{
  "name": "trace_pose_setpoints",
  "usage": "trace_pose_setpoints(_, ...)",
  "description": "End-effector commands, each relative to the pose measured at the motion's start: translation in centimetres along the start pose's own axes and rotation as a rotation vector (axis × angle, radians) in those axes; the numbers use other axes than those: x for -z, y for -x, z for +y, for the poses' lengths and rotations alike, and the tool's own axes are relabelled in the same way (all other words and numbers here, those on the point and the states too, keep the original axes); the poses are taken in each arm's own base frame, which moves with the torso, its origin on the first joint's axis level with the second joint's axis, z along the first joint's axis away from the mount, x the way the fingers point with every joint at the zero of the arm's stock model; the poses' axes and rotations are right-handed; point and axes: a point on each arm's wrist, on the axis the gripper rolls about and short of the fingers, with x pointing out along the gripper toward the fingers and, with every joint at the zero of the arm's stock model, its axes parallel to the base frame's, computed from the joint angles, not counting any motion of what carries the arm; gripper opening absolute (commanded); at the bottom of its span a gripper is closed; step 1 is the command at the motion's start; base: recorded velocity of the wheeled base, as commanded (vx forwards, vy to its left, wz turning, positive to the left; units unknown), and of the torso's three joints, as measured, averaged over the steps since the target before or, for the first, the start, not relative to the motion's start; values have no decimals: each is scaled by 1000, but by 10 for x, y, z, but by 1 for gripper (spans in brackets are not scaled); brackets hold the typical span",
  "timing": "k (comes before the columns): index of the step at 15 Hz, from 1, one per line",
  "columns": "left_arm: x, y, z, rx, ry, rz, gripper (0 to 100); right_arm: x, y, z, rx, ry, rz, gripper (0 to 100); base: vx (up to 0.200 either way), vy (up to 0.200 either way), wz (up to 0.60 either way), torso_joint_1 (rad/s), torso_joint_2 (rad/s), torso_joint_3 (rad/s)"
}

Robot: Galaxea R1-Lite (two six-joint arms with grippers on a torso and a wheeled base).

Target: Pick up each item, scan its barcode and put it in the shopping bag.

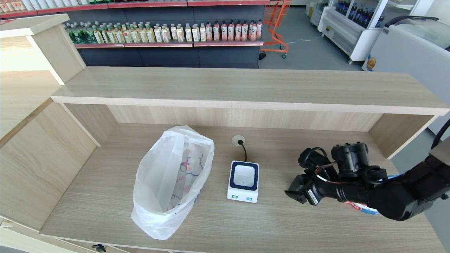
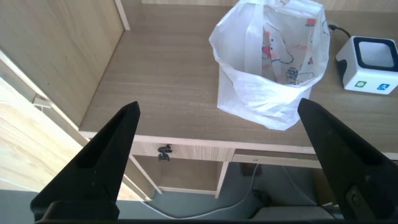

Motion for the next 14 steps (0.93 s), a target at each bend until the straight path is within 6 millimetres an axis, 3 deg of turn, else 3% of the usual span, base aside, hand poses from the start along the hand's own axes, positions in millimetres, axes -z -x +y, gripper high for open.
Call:
trace_pose_setpoints(1,0,0,0,0,0,2,100,1,-3,3,-9,3,5,0,0,0,0,0,0,0)
trace_pose_setpoints(7,0,0,0,0,0,0,100,-2,7,5,-1,7,-9,0,0,0,0,0,0,0)
trace_pose_setpoints(9,0,0,0,0,0,0,100,-12,41,-1,51,3,-73,0,0,0,0,0,0,0)
trace_pose_setpoints(12,0,0,0,0,0,2,100,-9,121,-7,196,4,-185,0,0,0,0,0,0,0)
trace_pose_setpoints(14,0,0,0,0,0,0,100,1,156,7,269,203,-247,0,0,0,0,0,0,0)
